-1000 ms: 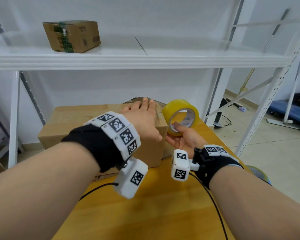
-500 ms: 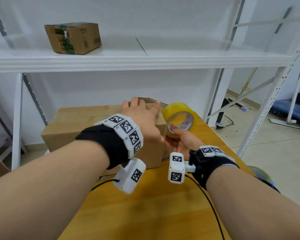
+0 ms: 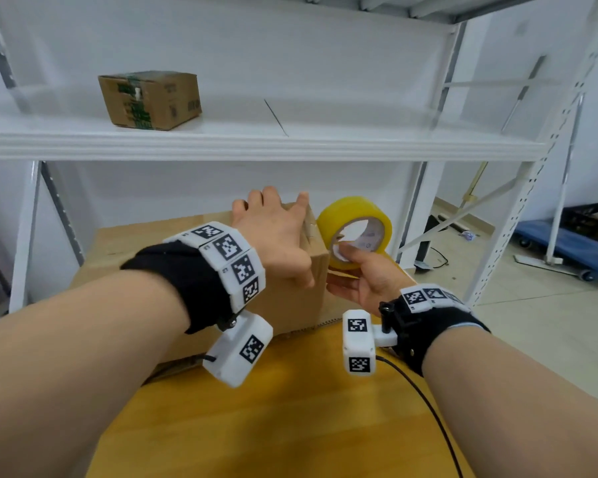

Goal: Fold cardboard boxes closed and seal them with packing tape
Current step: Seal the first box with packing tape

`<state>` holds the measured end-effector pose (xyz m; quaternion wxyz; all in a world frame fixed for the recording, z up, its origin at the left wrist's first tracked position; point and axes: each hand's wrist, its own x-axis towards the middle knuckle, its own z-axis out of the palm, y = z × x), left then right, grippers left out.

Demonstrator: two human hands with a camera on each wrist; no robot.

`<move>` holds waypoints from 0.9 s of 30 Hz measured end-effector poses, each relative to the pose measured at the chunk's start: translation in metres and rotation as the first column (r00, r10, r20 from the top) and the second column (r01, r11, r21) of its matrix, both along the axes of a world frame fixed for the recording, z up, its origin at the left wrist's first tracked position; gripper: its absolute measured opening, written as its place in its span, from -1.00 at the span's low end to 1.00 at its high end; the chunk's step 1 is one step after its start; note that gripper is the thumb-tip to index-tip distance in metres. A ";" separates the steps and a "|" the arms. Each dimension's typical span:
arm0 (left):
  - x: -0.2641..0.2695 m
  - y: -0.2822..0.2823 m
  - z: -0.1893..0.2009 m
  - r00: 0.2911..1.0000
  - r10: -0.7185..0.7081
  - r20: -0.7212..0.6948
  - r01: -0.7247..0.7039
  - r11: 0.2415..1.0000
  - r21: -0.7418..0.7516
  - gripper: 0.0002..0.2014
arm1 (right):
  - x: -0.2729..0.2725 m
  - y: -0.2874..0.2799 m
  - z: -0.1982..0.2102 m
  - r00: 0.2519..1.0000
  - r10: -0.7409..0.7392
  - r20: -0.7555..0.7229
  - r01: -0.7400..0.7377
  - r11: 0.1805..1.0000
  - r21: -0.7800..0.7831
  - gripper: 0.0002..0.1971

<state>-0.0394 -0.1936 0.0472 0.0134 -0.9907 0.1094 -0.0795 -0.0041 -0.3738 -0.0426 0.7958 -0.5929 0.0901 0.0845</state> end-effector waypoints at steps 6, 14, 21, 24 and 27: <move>-0.020 0.016 0.047 0.990 0.021 0.137 0.020 0.957 -0.290 0.37 | -0.006 0.020 0.072 0.942 -0.131 0.308 0.141 0.990 -0.011 -0.65; -0.034 0.042 0.048 0.973 0.027 0.230 0.185 0.505 -0.843 0.38 | -0.036 0.052 0.193 0.765 -0.085 0.638 0.338 0.897 -0.286 -0.83; -0.040 0.071 -0.019 0.977 0.001 0.214 0.205 0.268 -0.941 0.36 | -0.039 0.099 0.185 0.743 0.348 0.572 0.259 0.638 -0.725 -0.76; -0.036 0.087 -0.046 0.978 0.032 0.206 0.192 0.253 -0.948 0.30 | -0.031 0.115 0.164 0.713 0.479 0.512 0.234 0.526 -0.818 -0.57; -0.031 0.097 -0.050 0.978 0.020 0.208 0.194 0.284 -0.939 0.05 | -0.026 0.131 0.169 0.679 0.601 0.421 0.163 0.436 -0.885 -0.28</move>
